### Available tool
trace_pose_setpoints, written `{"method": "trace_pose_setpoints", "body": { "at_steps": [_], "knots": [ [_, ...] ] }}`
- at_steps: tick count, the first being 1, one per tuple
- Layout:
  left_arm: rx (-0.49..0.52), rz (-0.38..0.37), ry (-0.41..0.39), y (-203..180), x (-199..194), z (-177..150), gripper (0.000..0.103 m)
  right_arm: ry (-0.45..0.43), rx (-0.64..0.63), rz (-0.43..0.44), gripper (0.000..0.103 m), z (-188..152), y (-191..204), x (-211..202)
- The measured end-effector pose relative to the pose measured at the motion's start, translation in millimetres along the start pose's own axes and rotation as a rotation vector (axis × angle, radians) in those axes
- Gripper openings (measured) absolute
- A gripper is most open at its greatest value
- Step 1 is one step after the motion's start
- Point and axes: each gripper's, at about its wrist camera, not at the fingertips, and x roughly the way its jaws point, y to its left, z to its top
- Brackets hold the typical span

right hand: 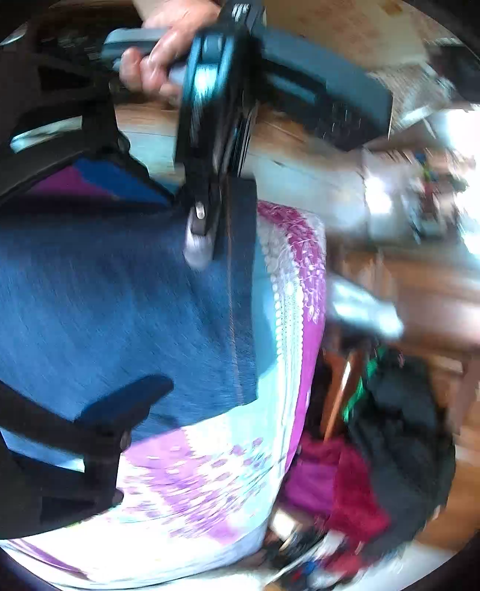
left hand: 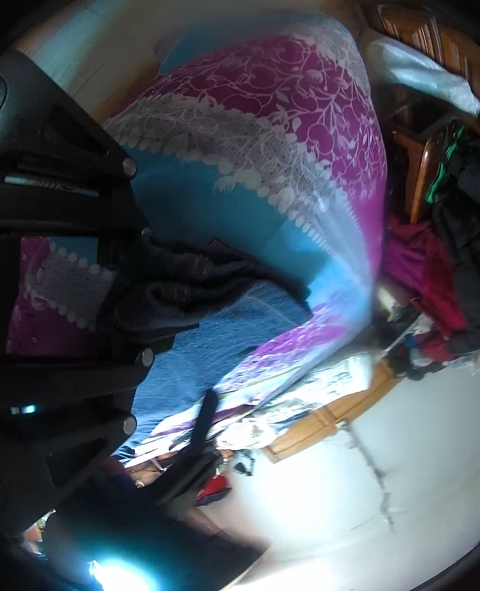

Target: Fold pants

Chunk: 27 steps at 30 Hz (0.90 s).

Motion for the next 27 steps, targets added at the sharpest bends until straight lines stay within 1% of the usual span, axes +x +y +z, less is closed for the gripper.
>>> {"method": "trace_pose_setpoints", "body": {
  "at_steps": [1,2,3,4,5,6,7,8,9,10,11,12,14,15,16,17,18,19,21,22,23,24,25,26,27],
  "knots": [
    [-0.009,0.000,-0.012,-0.9,1.1,-0.2,0.024,0.004,-0.034,0.086,0.093,0.2,-10.6,2.1],
    [-0.011,0.010,-0.030,-1.0,0.6,0.4,0.024,0.031,-0.054,0.220,0.093,1.5,-18.0,2.9],
    [-0.013,0.020,-0.040,0.7,-0.2,1.6,0.023,0.096,-0.063,0.413,0.093,3.8,-20.8,4.4],
    [-0.020,0.029,-0.042,2.5,0.1,2.6,0.022,0.169,-0.077,0.581,0.091,1.9,-25.1,3.1],
    [-0.040,0.027,-0.038,9.6,0.9,3.6,0.023,0.194,-0.113,0.689,0.091,-0.4,-28.8,-4.0],
    [-0.054,0.012,-0.036,13.9,1.1,2.9,0.024,0.155,-0.157,0.741,0.091,-2.7,-36.1,-16.6],
    [-0.064,-0.004,-0.041,16.9,0.5,2.1,0.024,0.091,-0.163,0.747,0.091,-3.1,-49.0,-27.2],
    [-0.072,-0.016,-0.046,19.3,-0.3,1.0,0.024,0.033,-0.113,0.730,0.092,-0.9,-70.4,-30.4],
    [-0.073,-0.021,-0.053,20.0,-0.5,0.1,0.024,-0.004,-0.023,0.680,0.095,-3.3,-98.6,-30.1],
    [-0.066,-0.020,-0.058,19.4,-0.7,-0.7,0.024,-0.018,0.066,0.592,0.097,-3.4,-125.9,-21.6],
    [-0.056,-0.016,-0.063,18.1,-0.6,-1.4,0.024,-0.013,0.140,0.503,0.097,-1.7,-149.0,-8.4],
    [-0.050,-0.012,-0.066,17.1,-0.4,-1.9,0.024,0.012,0.186,0.448,0.098,0.1,-165.6,6.2],
    [-0.051,-0.010,-0.074,16.0,-0.4,-2.8,0.024,0.069,0.210,0.399,0.098,3.4,-183.1,31.3],
    [-0.058,-0.013,-0.077,17.0,-0.8,-3.2,0.024,0.089,0.210,0.379,0.098,7.0,-185.7,44.4],
    [-0.062,-0.018,-0.080,17.8,-1.3,-4.0,0.024,0.104,0.214,0.386,0.098,9.5,-196.5,55.0],
    [-0.065,-0.022,-0.082,18.4,-1.5,-4.9,0.024,0.113,0.219,0.396,0.097,8.7,-184.1,66.2],
    [-0.063,-0.023,-0.083,18.6,-1.4,-5.0,0.024,0.116,0.231,0.412,0.097,9.6,-185.9,79.2],
    [-0.058,-0.024,-0.083,19.0,-1.7,-5.3,0.024,0.130,0.237,0.433,0.092,10.9,-186.3,89.9],
    [-0.052,-0.025,-0.086,19.7,-2.1,-6.5,0.024,0.168,0.230,0.453,0.076,7.6,-181.8,106.8],
    [-0.052,-0.026,-0.087,19.6,-2.1,-6.7,0.024,0.148,0.209,0.450,0.059,20.7,-180.7,112.2],
    [-0.054,-0.028,-0.088,20.1,-2.1,-7.1,0.024,0.137,0.202,0.480,0.047,22.8,-180.3,111.1],
    [-0.055,-0.030,-0.091,20.4,-2.5,-7.9,0.024,0.133,0.194,0.462,0.037,22.6,-174.7,106.4],
    [-0.056,-0.031,-0.094,20.9,-2.9,-8.6,0.024,0.125,0.162,0.459,0.022,21.5,-173.2,102.5],
    [-0.057,-0.031,-0.098,21.3,-3.3,-9.7,0.024,0.116,0.127,0.458,0.021,18.8,-168.9,96.5],
    [-0.058,-0.030,-0.100,21.1,-3.7,-10.8,0.024,0.109,0.093,0.437,0.020,21.0,-158.7,86.4]
  ]
}}
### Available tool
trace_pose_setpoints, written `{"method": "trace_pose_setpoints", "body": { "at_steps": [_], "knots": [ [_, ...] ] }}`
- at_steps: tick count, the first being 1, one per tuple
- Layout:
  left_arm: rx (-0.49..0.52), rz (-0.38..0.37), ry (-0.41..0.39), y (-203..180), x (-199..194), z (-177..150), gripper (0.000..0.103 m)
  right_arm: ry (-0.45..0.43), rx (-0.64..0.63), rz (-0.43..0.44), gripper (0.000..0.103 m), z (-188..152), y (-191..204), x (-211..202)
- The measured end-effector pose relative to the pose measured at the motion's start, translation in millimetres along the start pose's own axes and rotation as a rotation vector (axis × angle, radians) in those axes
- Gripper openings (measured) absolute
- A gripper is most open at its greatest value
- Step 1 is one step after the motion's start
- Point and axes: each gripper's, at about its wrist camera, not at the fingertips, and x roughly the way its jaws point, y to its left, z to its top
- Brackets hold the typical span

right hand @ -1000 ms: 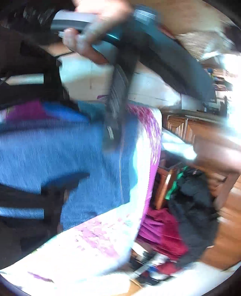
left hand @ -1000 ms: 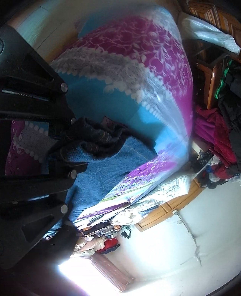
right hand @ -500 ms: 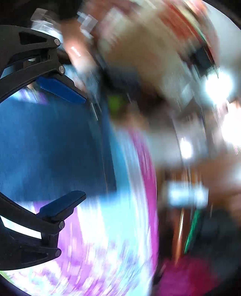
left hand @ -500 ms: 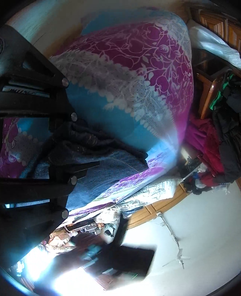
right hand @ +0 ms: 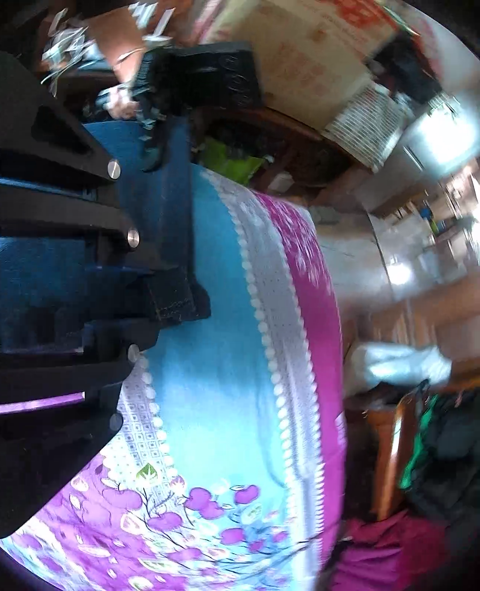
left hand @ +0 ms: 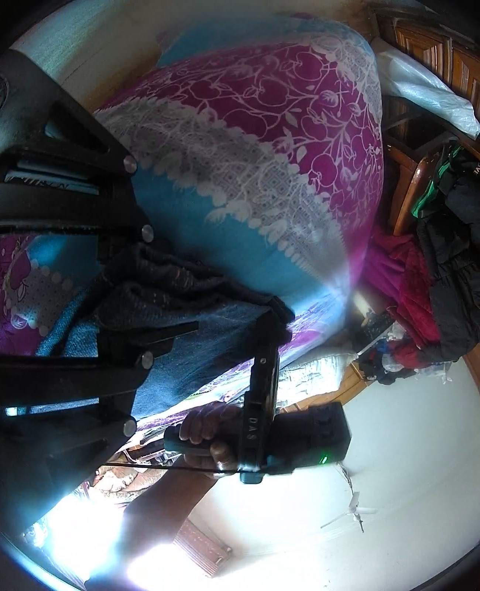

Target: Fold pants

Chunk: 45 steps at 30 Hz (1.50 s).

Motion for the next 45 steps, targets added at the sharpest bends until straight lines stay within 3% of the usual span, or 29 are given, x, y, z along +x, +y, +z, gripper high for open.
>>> {"method": "trace_pose_setpoints", "body": {
  "at_steps": [4,8,13,17,20,23,24,25,27,28,29,31,34,36,39,42,45],
  "knots": [
    [0.005,0.036,-0.006,-6.8,-1.8,-2.0,0.024,-0.030,-0.072,-0.061,0.018,-7.4,25.6,-15.2],
    [0.092,0.142,0.011,-42.6,-4.2,-0.9,0.020,-0.118,-0.083,-0.081,0.018,-35.0,57.9,-55.9],
    [0.255,0.068,0.025,-125.8,-19.9,-17.3,0.019,-0.240,-0.007,-0.121,0.017,-113.1,76.9,-147.0],
    [0.441,-0.063,0.113,-226.4,-16.0,-59.2,0.020,-0.287,0.084,-0.199,0.017,-209.8,88.2,-223.4],
    [0.522,-0.203,0.224,-302.6,6.3,-110.1,0.020,-0.308,0.176,-0.268,0.017,-294.1,99.8,-273.5],
    [0.588,-0.301,0.351,-371.6,43.9,-186.0,0.026,-0.314,0.328,-0.332,0.021,-394.1,103.1,-313.1],
    [0.604,-0.310,0.421,-388.6,59.7,-216.1,0.038,-0.299,0.415,-0.358,0.043,-434.8,103.1,-322.9],
    [0.603,-0.310,0.493,-398.1,70.7,-234.0,0.041,-0.286,0.521,-0.395,0.066,-472.2,99.6,-326.4],
    [0.640,-0.326,0.746,-422.2,92.0,-298.6,0.041,-0.307,0.721,-0.440,0.072,-548.1,103.8,-337.3],
    [0.698,-0.350,0.807,-431.3,89.6,-319.7,0.041,-0.325,0.812,-0.444,0.072,-581.1,108.7,-339.8],
    [0.825,-0.375,0.821,-443.3,76.8,-342.5,0.041,-0.345,0.893,-0.439,0.072,-610.4,116.3,-341.6],
    [0.975,-0.381,0.758,-453.3,56.4,-353.9,0.043,-0.419,0.989,-0.402,0.072,-651.4,138.3,-342.1],
    [0.969,-0.361,0.719,-449.6,53.7,-334.7,0.044,-0.559,1.005,-0.316,0.072,-664.5,172.3,-336.6],
    [0.842,-0.287,0.698,-436.1,71.0,-306.1,0.044,-0.641,0.969,-0.270,0.072,-653.6,184.0,-330.2],
    [0.636,-0.189,0.648,-415.9,92.9,-271.3,0.044,-0.651,0.963,-0.294,0.072,-618.9,177.1,-314.4],
    [0.539,-0.138,0.601,-399.7,113.8,-262.9,0.044,-0.652,1.017,-0.246,0.072,-603.7,153.0,-290.5],
    [0.494,-0.082,0.655,-379.9,139.6,-275.3,0.044,-0.686,1.107,-0.153,0.066,-599.4,131.8,-276.5]
  ]
}}
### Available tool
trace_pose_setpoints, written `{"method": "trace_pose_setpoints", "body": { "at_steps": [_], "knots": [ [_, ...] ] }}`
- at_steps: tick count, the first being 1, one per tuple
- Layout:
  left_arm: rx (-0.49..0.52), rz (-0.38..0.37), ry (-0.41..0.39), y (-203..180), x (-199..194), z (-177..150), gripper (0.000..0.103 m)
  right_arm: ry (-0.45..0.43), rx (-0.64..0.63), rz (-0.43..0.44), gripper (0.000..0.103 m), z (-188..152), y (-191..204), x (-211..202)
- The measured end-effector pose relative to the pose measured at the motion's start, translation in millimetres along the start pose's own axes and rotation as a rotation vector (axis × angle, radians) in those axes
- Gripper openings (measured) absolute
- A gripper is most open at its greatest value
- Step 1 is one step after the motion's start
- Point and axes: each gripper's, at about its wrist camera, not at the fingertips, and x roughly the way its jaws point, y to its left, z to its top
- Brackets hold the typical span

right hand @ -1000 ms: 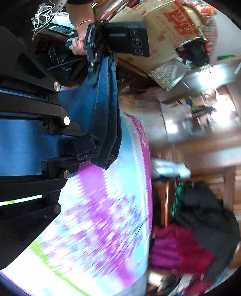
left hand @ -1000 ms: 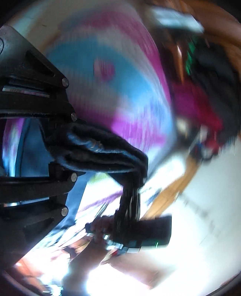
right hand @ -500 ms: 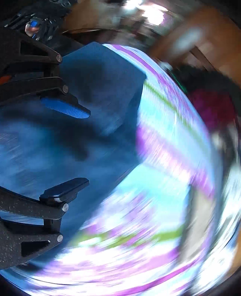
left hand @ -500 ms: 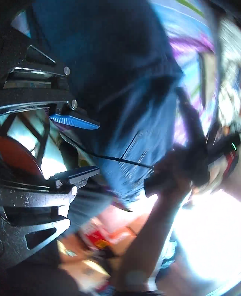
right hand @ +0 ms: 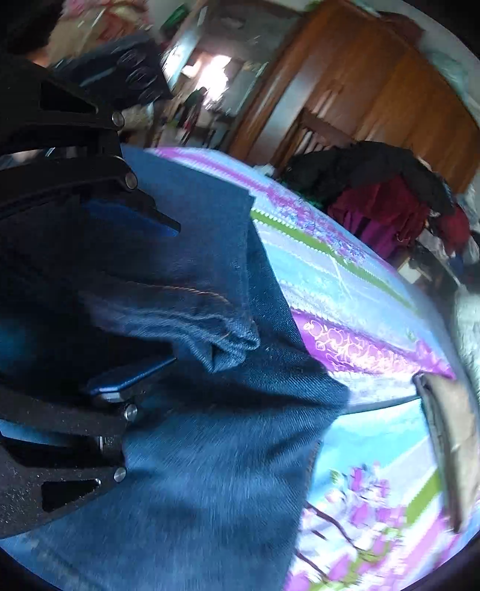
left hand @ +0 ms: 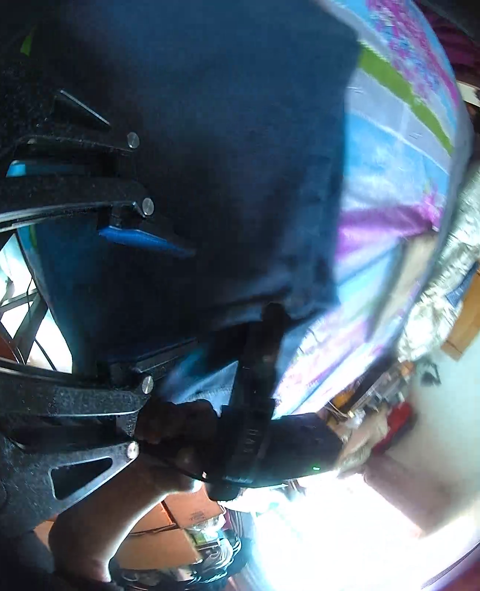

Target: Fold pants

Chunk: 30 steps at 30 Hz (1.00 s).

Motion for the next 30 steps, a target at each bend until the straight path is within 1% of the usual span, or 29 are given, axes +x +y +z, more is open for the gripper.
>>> {"method": "trace_pose_setpoints", "body": {
  "at_steps": [1,2,3,4,5,6,7,8,9,10,11,12,13,14,15,16,18,19,21,22,23,24,25,27,28,29,30],
  "knots": [
    [-0.004,0.007,0.003,-1.2,5.6,-3.0,0.044,-0.015,0.012,0.007,0.059,3.5,0.4,2.0],
    [-0.008,0.007,-0.007,-0.2,9.5,-9.0,0.044,-0.025,0.019,0.008,0.055,8.2,1.7,3.2],
    [-0.013,0.000,-0.018,0.8,9.7,-10.5,0.044,-0.035,0.011,0.011,0.045,13.0,3.9,4.4],
    [-0.019,-0.001,-0.024,1.8,7.9,-11.4,0.044,-0.057,-0.029,-0.010,0.025,16.8,11.0,2.3],
    [-0.023,0.000,-0.024,1.0,5.6,-12.1,0.044,-0.085,-0.097,-0.049,0.020,20.2,22.9,-1.0],
    [-0.023,-0.003,-0.025,-1.3,4.8,-11.4,0.045,-0.107,-0.174,-0.068,0.019,21.3,36.9,-4.3],
    [-0.020,-0.011,-0.030,-3.3,1.8,-12.3,0.046,-0.130,-0.221,-0.079,0.014,22.5,43.6,-5.8],
    [-0.015,-0.022,-0.032,-3.7,0.1,-13.9,0.049,-0.115,-0.220,-0.130,0.014,23.2,39.2,0.4],
    [-0.005,-0.025,-0.036,-5.8,3.8,-14.6,0.054,-0.049,-0.182,-0.227,0.014,23.9,24.3,15.3],
    [0.001,-0.026,-0.039,-6.6,5.4,-15.7,0.055,0.016,-0.128,-0.261,0.010,22.8,7.2,27.7],
    [0.007,-0.031,-0.036,-4.2,9.8,-16.2,0.055,-0.009,-0.073,-0.205,0.011,20.6,-1.6,20.7],
    [0.003,-0.032,-0.030,-3.5,10.1,-15.5,0.054,-0.030,-0.029,-0.190,0.021,19.1,-2.9,9.5],
    [-0.006,-0.039,-0.024,-3.7,5.4,-13.6,0.054,-0.041,-0.012,-0.209,0.034,15.1,0.2,-3.1],
    [-0.011,-0.038,-0.019,-3.7,0.4,-10.2,0.054,-0.054,-0.025,-0.243,0.040,8.0,6.1,-16.4],
    [-0.015,-0.029,-0.031,-2.2,-10.5,-10.3,0.054,-0.054,-0.046,-0.255,0.047,-1.8,11.2,-29.4],
    [-0.015,-0.025,-0.054,0.2,-20.8,-10.4,0.055,-0.030,-0.052,-0.230,0.049,-14.2,16.5,-39.1],
    [-0.021,-0.004,-0.110,10.9,-45.9,-9.9,0.055,0.034,-0.033,-0.152,0.049,-38.9,27.1,-47.4],
    [-0.028,0.010,-0.129,16.8,-55.5,-10.2,0.055,0.064,-0.036,-0.127,0.049,-53.3,33.5,-49.7],
    [-0.058,0.047,-0.171,34.3,-78.4,-9.0,0.055,0.110,-0.042,-0.138,0.049,-73.3,44.4,-45.3],
    [-0.070,0.072,-0.192,45.1,-86.1,-4.5,0.055,0.114,-0.041,-0.137,0.049,-82.9,49.6,-46.4],
    [-0.077,0.093,-0.202,51.9,-88.8,-2.2,0.055,0.094,-0.041,-0.141,0.050,-87.9,54.6,-47.6],
    [-0.094,0.132,-0.215,64.2,-95.3,0.8,0.055,0.086,-0.031,-0.127,0.049,-90.4,57.9,-48.7],
    [-0.102,0.148,-0.215,71.5,-94.8,2.4,0.055,0.086,-0.015,-0.106,0.041,-92.6,61.4,-45.2],
    [-0.132,0.211,-0.197,91.8,-92.4,3.9,0.055,0.088,0.013,-0.091,0.037,-94.8,66.1,-40.8],
    [-0.139,0.228,-0.185,98.0,-91.2,1.3,0.055,0.093,0.011,-0.094,0.031,-96.7,70.2,-39.2],
    [-0.144,0.217,-0.164,106.5,-86.7,-1.1,0.055,0.087,-0.013,-0.128,0.025,-96.0,72.0,-36.4],
    [-0.138,0.211,-0.155,110.3,-82.0,-2.7,0.055,0.089,-0.040,-0.154,0.022,-98.5,76.5,-27.6]
  ]
}}
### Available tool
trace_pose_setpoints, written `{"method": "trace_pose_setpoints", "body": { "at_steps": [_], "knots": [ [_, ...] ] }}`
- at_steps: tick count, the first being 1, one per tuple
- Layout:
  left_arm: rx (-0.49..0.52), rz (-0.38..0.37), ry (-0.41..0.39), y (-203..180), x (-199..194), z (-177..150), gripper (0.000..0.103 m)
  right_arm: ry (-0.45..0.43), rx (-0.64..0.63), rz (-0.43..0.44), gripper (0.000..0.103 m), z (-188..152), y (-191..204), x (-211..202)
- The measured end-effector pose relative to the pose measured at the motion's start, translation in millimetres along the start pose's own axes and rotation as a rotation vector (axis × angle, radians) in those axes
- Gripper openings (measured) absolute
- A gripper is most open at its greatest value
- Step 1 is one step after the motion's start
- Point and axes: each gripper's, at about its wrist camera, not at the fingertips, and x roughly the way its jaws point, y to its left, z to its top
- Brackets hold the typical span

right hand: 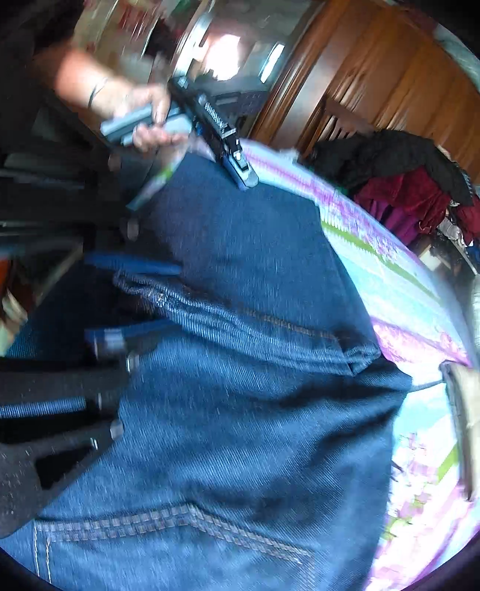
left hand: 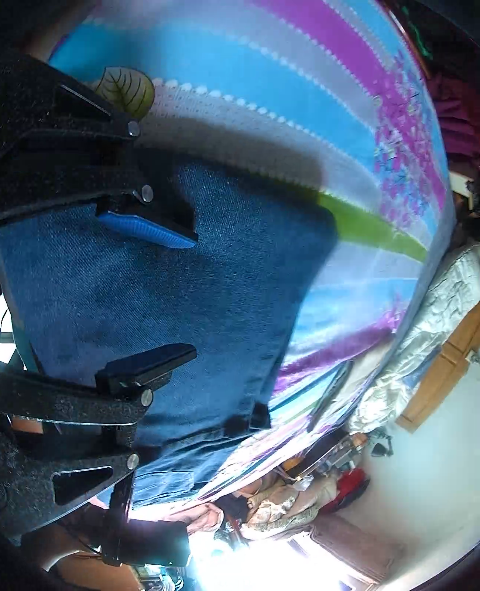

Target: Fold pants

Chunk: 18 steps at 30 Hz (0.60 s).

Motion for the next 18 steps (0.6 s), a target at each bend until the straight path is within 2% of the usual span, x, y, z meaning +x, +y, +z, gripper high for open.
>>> {"method": "trace_pose_setpoints", "body": {
  "at_steps": [4,7,8,9,10,11,13,14,15,16,18],
  "knots": [
    [0.124,0.001,-0.016,-3.7,3.8,-11.9,0.055,-0.020,0.044,0.016,0.020,4.8,-11.4,7.2],
    [0.121,-0.003,-0.016,-5.4,-12.3,-12.3,0.054,-0.036,0.054,-0.017,0.022,4.8,-15.9,-5.5],
    [0.117,-0.013,-0.038,-3.9,-22.5,-12.7,0.054,-0.077,0.044,-0.077,0.024,7.2,-16.6,-14.0],
    [0.111,-0.033,-0.074,-0.9,-34.3,-12.3,0.054,-0.132,0.025,-0.165,0.036,9.3,-14.1,-26.2],
    [0.103,-0.049,-0.098,2.2,-44.6,-14.7,0.054,-0.177,0.003,-0.229,0.037,12.7,-9.9,-35.7],
    [0.099,-0.060,-0.106,4.2,-50.3,-16.6,0.054,-0.207,-0.024,-0.247,0.037,18.5,-3.4,-42.0],
    [0.107,-0.094,-0.090,8.8,-54.9,-23.8,0.055,-0.202,-0.104,-0.205,0.037,38.8,19.2,-38.3],
    [0.128,-0.087,-0.055,9.8,-47.9,-27.8,0.055,-0.195,-0.174,-0.182,0.037,52.3,37.0,-30.0],
    [0.152,-0.044,0.008,13.4,-32.2,-33.9,0.051,-0.184,-0.258,-0.154,0.037,66.3,58.2,-18.1],
    [0.161,-0.030,0.023,15.4,-21.8,-34.9,0.047,-0.161,-0.333,-0.112,0.035,79.3,78.7,-2.6],
    [0.073,-0.096,0.008,26.6,-25.5,-26.9,0.045,-0.112,-0.453,-0.050,0.034,107.6,117.7,33.1]
  ]
}}
